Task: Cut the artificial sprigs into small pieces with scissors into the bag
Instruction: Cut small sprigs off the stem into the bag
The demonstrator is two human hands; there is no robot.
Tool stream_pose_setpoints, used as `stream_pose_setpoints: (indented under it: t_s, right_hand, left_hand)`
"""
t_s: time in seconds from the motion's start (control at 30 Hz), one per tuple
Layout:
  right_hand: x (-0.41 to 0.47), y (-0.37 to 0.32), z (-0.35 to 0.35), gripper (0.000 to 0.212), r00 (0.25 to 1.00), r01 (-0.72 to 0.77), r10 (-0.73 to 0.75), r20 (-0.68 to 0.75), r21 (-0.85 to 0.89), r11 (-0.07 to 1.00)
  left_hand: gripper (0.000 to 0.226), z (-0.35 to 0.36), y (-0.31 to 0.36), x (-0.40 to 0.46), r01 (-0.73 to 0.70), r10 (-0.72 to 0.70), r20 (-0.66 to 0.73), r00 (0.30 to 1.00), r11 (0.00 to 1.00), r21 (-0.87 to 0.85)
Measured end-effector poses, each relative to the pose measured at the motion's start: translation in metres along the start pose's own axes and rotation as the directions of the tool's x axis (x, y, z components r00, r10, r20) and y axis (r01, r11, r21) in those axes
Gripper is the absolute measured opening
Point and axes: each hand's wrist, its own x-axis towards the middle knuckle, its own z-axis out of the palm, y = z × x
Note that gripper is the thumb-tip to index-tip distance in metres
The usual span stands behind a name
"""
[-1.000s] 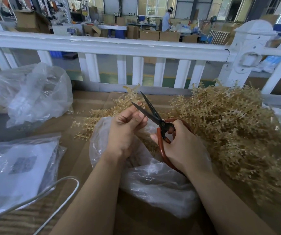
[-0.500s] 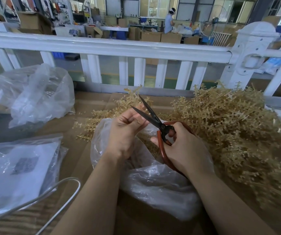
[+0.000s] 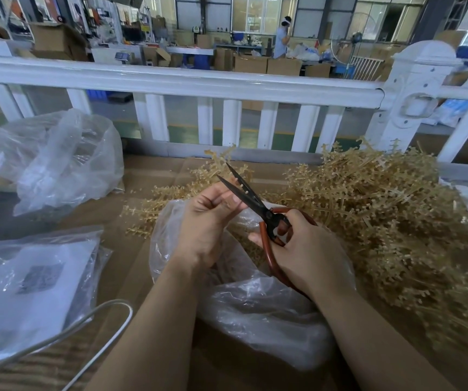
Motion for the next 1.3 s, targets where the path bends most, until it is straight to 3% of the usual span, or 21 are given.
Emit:
stream_pose_setpoints:
  t_s: [0.2,0.4,0.67,1.13,1.3]
  right_hand:
    - [-0.0004,-0.0014,-0.0024,0.076,1.000,0.013,-0.013,-0.002,-0.012,1.000]
    - [0.0002,-0.0007,-0.0029,0.069,1.000,0.016,-0.017,-0.009,-0.022,1.000]
    - [0.0019,0.0019,-0.0010,0.072,0.999,-0.037,0.037,-0.016,-0.013,0.999]
    - [0.0012,0.0028,0.0005,0.064,0.998,0.026,-0.029,-0.059,-0.047,0.999]
    - [0.0025,0.0041,0.0020,0.061,0.998,-0.011,0.007,-0.069,-0.068,0.998]
  left_hand:
    - [0.011,0.0002,-0.0001,0.0009,-0.005,0.005,-0.015,1.000,1.000,0.014]
    - [0.019,-0.0030,-0.0005,0.0029,0.004,-0.003,-0.047,0.999,1.000,0.026]
    - [0.011,-0.0043,-0.0026,0.0027,-0.042,0.043,0.001,0.999,0.978,0.202]
    - [0.021,-0.0024,-0.0003,0.0013,-0.012,0.011,0.004,1.000,0.993,0.117]
    - [0.011,-0.0044,-0.0017,0.0015,-0.039,0.044,-0.011,0.999,0.962,0.270]
